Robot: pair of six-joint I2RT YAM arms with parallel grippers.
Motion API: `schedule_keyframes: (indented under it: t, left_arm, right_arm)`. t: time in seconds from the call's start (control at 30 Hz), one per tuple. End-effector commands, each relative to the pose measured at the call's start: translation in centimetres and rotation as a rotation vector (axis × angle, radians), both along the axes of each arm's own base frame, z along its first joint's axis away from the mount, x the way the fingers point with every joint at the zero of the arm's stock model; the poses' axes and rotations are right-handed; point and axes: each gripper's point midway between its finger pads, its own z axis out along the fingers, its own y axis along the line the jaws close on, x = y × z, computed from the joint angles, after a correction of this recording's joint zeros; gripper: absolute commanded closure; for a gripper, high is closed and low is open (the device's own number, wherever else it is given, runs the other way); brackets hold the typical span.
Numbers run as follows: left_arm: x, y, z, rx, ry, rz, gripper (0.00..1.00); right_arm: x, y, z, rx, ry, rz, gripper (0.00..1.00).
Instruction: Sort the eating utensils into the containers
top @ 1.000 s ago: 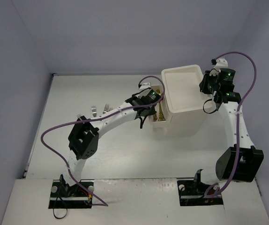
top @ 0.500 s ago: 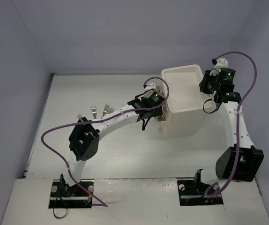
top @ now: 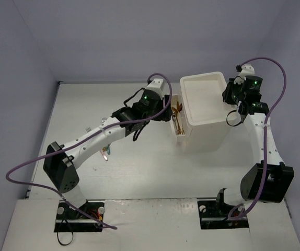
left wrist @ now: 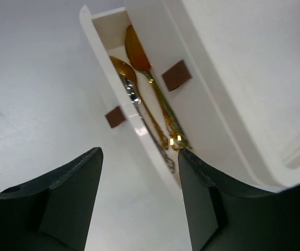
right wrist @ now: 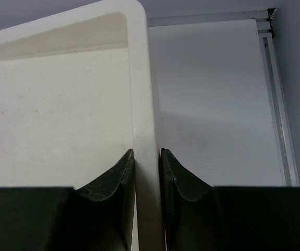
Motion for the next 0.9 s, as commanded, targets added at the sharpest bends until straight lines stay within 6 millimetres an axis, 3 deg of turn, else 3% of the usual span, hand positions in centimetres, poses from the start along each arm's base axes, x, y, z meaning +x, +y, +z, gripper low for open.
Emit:
schedule_keyframes:
  t: [0.0,0.17,0.27,0.53,0.7,0.87]
  left_arm:
    - [1.9,1.5,0.5,0.041,-0.153,-0.212,0.44]
    - [3.3,2.9,-4.0,0.236,-0.246,-0.5,0.44]
    - [4.5,3.0,-4.9,0.33,-0.314,-0.607,0.44]
    - [6.9,-1.1,-5.3,0.257,-0.421,-0.751,0.44]
    - [7.4,-3.5,-5.3,0.196,-0.471,-0.827,0.44]
    - [7.7,-6.5,-3.6,0.116,-0.57,-0.867,0.44]
  right_arm:
    - [-0.8,1.8,-2.8,0.098,0.109,0.026,1.0]
    - [-0.8,1.9,-2.8,0.095,0.108,0.04,1.0]
    - [-0.8,2.0,-2.9,0.091,0.109,0.049,1.0]
    - [-0.7,2.1,-2.9,0.092,0.11,0.057,1.0]
    - [-0.6,2.3,-3.0,0.097,0.112,0.066,1.0]
    - [-0.6,2.7,-3.2,0.107,0.12,0.086,1.0]
